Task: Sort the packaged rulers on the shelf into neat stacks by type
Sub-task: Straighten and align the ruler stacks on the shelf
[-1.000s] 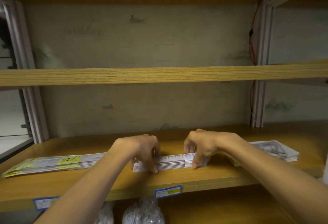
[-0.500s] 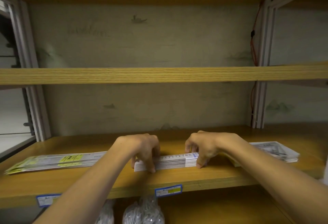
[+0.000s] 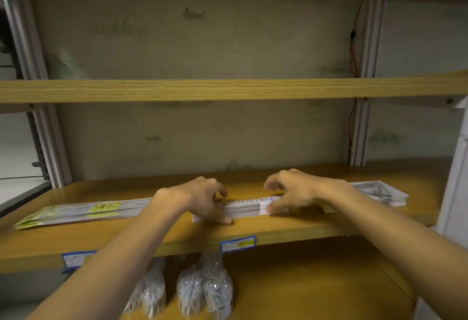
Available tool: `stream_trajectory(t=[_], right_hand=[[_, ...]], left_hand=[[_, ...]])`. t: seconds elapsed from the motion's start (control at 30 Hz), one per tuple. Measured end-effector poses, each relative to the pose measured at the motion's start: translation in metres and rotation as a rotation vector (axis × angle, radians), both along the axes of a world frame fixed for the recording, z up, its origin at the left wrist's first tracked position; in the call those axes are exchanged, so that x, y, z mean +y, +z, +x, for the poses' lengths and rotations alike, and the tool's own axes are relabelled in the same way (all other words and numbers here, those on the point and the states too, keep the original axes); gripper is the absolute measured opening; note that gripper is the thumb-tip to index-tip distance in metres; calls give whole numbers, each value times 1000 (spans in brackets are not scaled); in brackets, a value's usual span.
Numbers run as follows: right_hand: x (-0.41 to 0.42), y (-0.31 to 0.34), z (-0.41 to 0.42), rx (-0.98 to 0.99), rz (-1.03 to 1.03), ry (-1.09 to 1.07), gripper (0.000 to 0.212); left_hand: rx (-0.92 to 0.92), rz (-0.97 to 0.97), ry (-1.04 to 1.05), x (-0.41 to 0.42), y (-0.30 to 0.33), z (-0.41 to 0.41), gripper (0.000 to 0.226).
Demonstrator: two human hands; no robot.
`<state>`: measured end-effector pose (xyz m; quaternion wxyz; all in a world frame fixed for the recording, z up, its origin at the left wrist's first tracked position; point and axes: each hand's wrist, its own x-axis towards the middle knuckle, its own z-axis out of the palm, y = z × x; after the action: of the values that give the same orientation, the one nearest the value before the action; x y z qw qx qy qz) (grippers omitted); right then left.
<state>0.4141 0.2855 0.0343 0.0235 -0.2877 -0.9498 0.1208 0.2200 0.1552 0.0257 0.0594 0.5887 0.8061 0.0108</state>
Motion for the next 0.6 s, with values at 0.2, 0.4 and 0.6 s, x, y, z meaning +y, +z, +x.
stream_trajectory(t=[0.2, 0.4, 0.6], right_hand=[[-1, -11, 14, 285, 108, -6, 24], [-13, -8, 15, 475, 185, 65, 23], [-22, -21, 4, 677, 163, 86, 20]], left_hand=[[93, 341, -45, -14, -11, 15, 42], [156, 527, -42, -24, -16, 32, 27], [191, 687, -63, -28, -32, 45, 24]])
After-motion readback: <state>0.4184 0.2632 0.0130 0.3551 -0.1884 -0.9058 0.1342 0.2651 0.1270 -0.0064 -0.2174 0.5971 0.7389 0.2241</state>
